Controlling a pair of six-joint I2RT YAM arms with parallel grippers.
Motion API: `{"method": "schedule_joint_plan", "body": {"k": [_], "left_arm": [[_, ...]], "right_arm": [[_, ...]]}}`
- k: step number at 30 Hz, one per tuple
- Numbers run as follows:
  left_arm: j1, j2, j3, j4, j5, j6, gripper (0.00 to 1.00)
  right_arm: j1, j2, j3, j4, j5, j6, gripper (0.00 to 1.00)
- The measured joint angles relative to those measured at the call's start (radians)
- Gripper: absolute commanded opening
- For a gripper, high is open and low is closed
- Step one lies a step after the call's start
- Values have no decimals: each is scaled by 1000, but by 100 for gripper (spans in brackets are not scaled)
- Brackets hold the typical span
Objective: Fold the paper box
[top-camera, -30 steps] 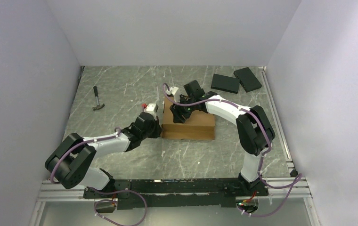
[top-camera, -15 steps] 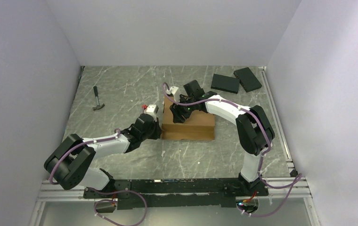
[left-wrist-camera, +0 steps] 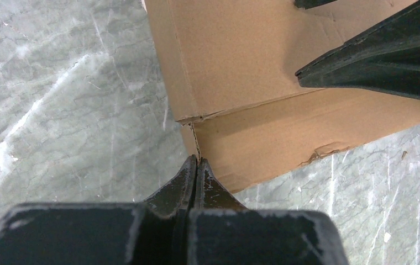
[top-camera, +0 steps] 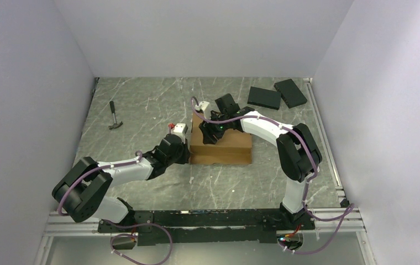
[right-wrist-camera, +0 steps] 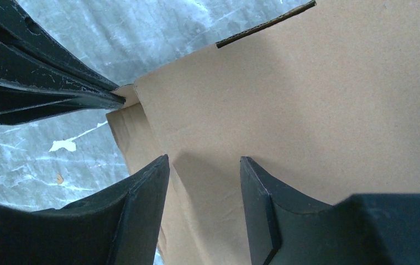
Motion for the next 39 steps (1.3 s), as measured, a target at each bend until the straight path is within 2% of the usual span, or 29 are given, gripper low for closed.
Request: {"method": "schedule_joint_plan", "body": {"k": [31, 39], "left_arm": [[-5, 2, 3, -1, 0, 29, 0], [-8, 18, 60, -86, -13, 33, 0]], "right_arm": [[1, 4, 6, -8, 1, 0, 54], [2, 5, 7, -8, 2, 0, 54]]}}
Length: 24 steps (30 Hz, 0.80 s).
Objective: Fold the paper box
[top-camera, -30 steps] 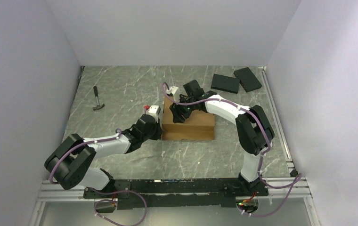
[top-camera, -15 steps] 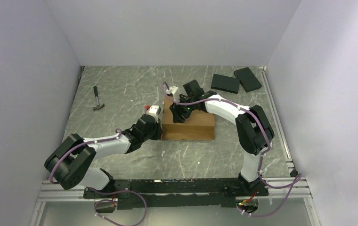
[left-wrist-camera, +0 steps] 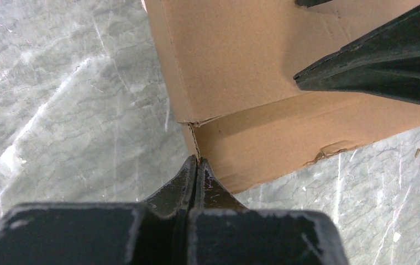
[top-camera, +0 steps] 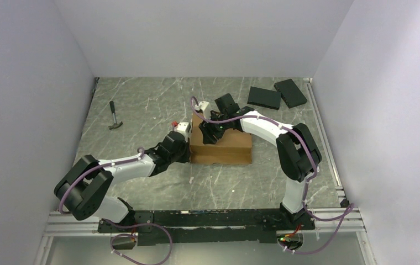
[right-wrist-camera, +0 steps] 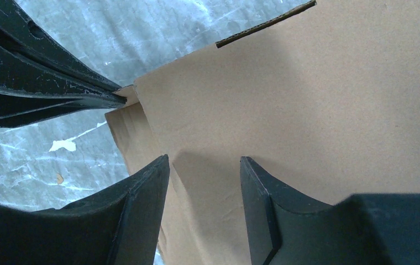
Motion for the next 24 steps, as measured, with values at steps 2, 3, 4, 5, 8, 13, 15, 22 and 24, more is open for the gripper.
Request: {"method": "schedule_joint_plan", "body": {"k": [2, 3, 4, 5, 8, 13, 15, 22, 24], "left_arm": [[-1, 4, 13, -19, -6, -2, 0], [-2, 6, 18, -27, -10, -5, 0], [-3, 10, 27, -41, -14, -8, 0], [-3, 11, 34, -51, -16, -11, 0], [-4, 16, 50, -76, -21, -12, 0], [-4, 20, 73, -108, -19, -3, 0], [-3, 28, 86, -121, -14, 10, 0], [40, 48, 113, -146, 63, 42, 0], [60, 51, 121, -157, 93, 45, 0]], "right_arm": [[0, 0, 0, 0, 0, 0, 54], [0, 0, 0, 0, 0, 0, 54], [0, 0, 0, 0, 0, 0, 54], [0, 0, 0, 0, 0, 0, 54], [0, 0, 0, 0, -1, 0, 54], [0, 0, 0, 0, -1, 0, 54], [0, 0, 0, 0, -1, 0, 54], [0, 0, 0, 0, -2, 0, 54], [0, 0, 0, 0, -1, 0, 54]]}}
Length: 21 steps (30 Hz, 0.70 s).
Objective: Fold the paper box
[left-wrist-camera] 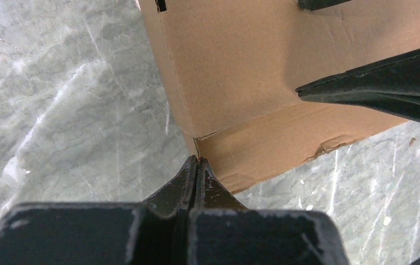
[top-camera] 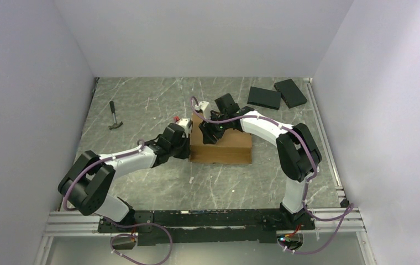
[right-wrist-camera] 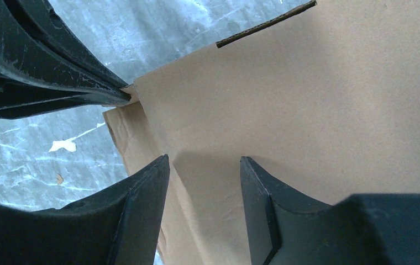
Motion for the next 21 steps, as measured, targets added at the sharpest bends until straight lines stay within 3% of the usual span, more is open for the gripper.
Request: {"method": "schedule_joint_plan", "body": {"k": [21], "left_arm": [[68, 27, 39, -38, 150, 51, 0]], "right_arm": [[1, 1, 0, 8, 0, 0, 54]]}}
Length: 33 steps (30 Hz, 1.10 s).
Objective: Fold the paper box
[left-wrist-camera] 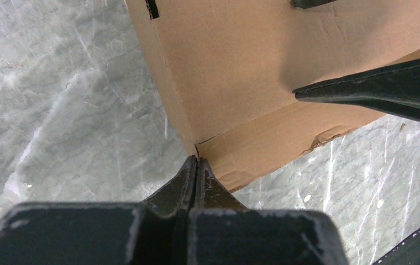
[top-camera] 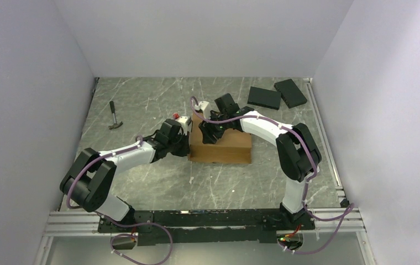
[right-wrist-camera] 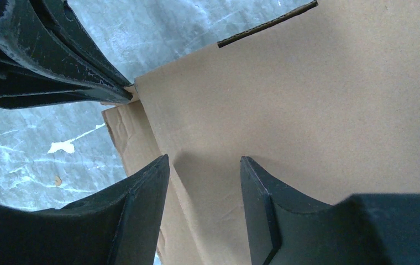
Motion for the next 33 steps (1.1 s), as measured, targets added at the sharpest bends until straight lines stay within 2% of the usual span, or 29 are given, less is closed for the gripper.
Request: {"method": "schedule_joint_plan", "body": {"k": [14, 20, 27, 33], "left_arm": [[0, 33, 80, -100, -15, -11, 0], [5, 37, 90, -116, -12, -39, 4], [23, 34, 86, -111, 27, -81, 24], [29, -14, 57, -97, 66, -112, 30]], "right_arm": [[0, 0, 0, 0, 0, 0, 54], [0, 0, 0, 0, 0, 0, 54], [0, 0, 0, 0, 0, 0, 54], [0, 0, 0, 0, 0, 0, 54]]}}
